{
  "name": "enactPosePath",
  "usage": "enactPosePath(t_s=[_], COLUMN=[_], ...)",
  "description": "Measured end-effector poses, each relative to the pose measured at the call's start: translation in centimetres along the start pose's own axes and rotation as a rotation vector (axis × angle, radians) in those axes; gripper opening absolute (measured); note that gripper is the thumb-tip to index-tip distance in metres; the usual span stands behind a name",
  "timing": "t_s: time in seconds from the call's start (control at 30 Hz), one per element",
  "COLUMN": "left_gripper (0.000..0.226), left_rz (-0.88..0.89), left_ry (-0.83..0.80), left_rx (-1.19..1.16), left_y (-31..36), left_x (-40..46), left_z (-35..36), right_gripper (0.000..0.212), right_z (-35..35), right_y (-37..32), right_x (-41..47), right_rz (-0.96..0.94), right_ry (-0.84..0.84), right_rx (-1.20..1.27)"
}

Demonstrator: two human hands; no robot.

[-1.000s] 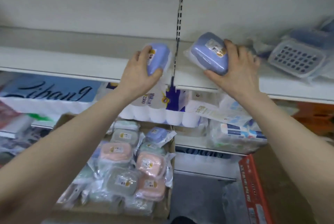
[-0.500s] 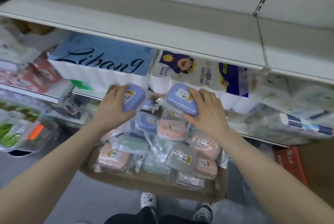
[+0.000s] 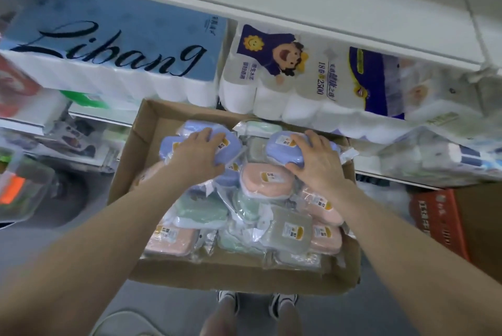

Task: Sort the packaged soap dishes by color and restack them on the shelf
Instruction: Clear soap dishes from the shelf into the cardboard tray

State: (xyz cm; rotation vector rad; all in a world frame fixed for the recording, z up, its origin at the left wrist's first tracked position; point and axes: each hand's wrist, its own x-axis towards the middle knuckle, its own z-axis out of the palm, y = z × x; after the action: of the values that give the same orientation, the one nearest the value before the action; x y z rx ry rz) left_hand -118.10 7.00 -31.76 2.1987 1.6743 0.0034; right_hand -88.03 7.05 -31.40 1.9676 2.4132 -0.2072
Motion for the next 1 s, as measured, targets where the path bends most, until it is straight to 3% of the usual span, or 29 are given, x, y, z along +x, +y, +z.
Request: enactPosePath(t_s=[0.17, 0.3, 0.57, 0.87, 1.0], left_gripper=[0.052, 0.046, 0.041, 0.032, 0.033], left_rz=[0.072, 0.109, 0.165, 0.479, 0.608], left_ry=[-0.016, -0.060, 0.053, 0.251, 0.373], left_rx=[0.213, 0.254, 0.108, 0.209, 0.230], left_y=[0.8, 1.5, 6.1, 15.8, 21.8], left_x=[2.3, 2.1, 0.1, 0.6, 2.5], left_z=[1.3, 0.8, -5.2, -13.1, -16.2], right_gripper=[0.065, 0.059, 0.056, 0.056, 0.050], right_z=[1.8, 1.1, -6.5, -16.6, -22.2], right_y=[2.1, 2.3, 3.7, 10.0, 14.4], right_x=[0.5, -0.5, -3.7, -9.0, -11.5], right_rz=[0.051, -0.001, -0.064, -0.063, -0.017], right_ry=[-0.135, -0.173, 0.020, 0.229, 0.423], right_rx=[-0.031, -0.038, -0.104, -0.310, -0.337])
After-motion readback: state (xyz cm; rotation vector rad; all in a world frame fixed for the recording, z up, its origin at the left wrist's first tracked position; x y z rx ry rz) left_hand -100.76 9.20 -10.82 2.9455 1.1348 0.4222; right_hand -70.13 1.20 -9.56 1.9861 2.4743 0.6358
